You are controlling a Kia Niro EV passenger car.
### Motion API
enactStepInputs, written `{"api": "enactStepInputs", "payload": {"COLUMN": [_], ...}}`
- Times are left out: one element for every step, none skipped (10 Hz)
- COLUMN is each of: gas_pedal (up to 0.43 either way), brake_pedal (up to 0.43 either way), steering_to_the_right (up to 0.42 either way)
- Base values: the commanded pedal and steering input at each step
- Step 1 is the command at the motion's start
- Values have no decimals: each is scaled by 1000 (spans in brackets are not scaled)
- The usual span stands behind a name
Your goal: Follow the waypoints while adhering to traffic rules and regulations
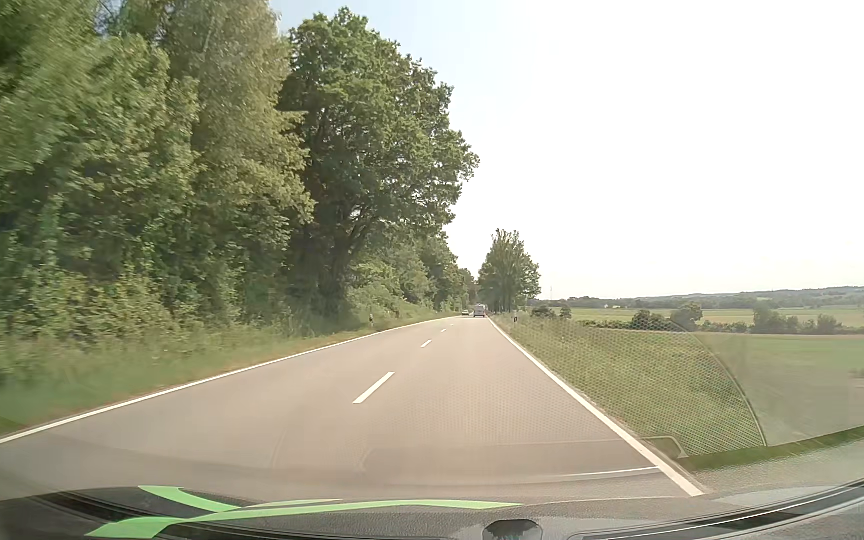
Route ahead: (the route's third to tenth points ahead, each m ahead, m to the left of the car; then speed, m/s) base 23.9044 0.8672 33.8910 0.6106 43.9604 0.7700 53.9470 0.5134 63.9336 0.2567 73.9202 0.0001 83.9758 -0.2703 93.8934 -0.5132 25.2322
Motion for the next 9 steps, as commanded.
{"api": "enactStepInputs", "payload": {"gas_pedal": [150,150,150,150,150,150,150,138,138], "brake_pedal": [0,0,0,0,0,0,0,0,0], "steering_to_the_right": [4,1,1,1,0,0,1,0,0]}}
